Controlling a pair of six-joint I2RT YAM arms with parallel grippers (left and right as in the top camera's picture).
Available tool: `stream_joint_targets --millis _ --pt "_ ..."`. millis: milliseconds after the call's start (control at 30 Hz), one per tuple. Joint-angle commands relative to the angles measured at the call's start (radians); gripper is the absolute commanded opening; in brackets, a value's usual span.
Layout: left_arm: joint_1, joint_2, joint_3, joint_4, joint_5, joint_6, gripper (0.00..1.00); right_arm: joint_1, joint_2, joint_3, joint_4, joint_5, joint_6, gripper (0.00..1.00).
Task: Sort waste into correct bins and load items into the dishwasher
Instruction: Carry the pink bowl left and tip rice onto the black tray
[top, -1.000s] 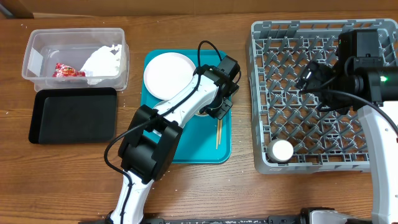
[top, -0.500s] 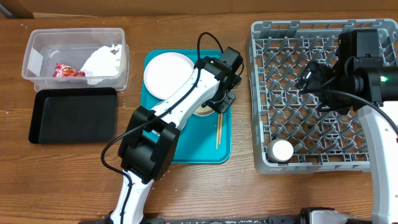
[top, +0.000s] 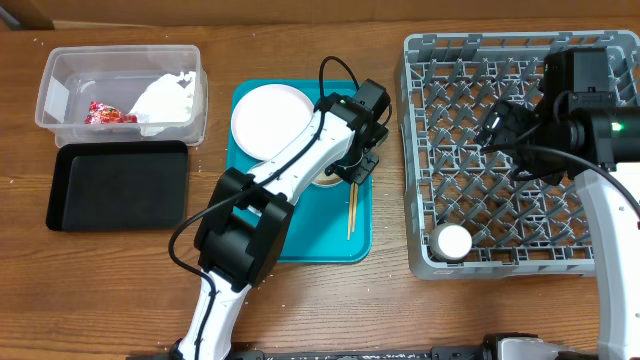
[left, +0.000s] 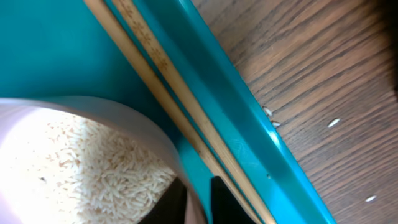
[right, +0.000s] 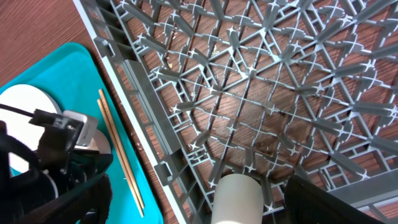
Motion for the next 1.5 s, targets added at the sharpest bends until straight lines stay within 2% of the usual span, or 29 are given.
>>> stream_joint_targets --millis 0,100,333,667,867,1067,1200,1333,1467 --pt "0.003 0.017 -0.010 -0.001 0.027 -0.002 0.12 -0.003 -0.005 0.013 0.003 0.010 -0.008 0.91" --pt "0.003 0.017 -0.010 -0.003 0.027 -0.006 0.04 -0.003 -0.005 0.013 0.003 0.010 -0.008 0.91" --pt "0.005 0.016 0.050 -0.066 0.031 -0.056 0.04 -0.003 -0.005 0.013 0.000 0.010 -0.008 0.91" --pt "0.055 0.016 0.529 -0.454 0.031 -0.096 0.04 -0.003 -0.005 0.013 -0.003 0.010 -0.008 0.91" --pt "0.189 0.016 0.735 -0.657 0.084 -0.133 0.04 -0.003 -0.005 0.013 0.008 0.010 -0.008 0.91" --pt "0.373 -0.046 0.717 -0.658 0.220 -0.146 0.04 -0.003 0.003 0.013 0.003 0.010 -0.008 0.92" --pt "0.461 -0.140 0.595 -0.658 0.200 -0.136 0.04 -0.003 0.003 0.003 0.002 0.010 -0.007 0.92" --pt "0.563 -0.243 0.417 -0.658 0.212 -0.039 0.04 -0.003 0.003 -0.017 0.005 0.010 -0.008 0.92" --pt "0.685 -0.276 0.322 -0.658 0.245 0.042 0.04 -0.003 0.013 -0.022 0.005 0.010 -0.008 0.92"
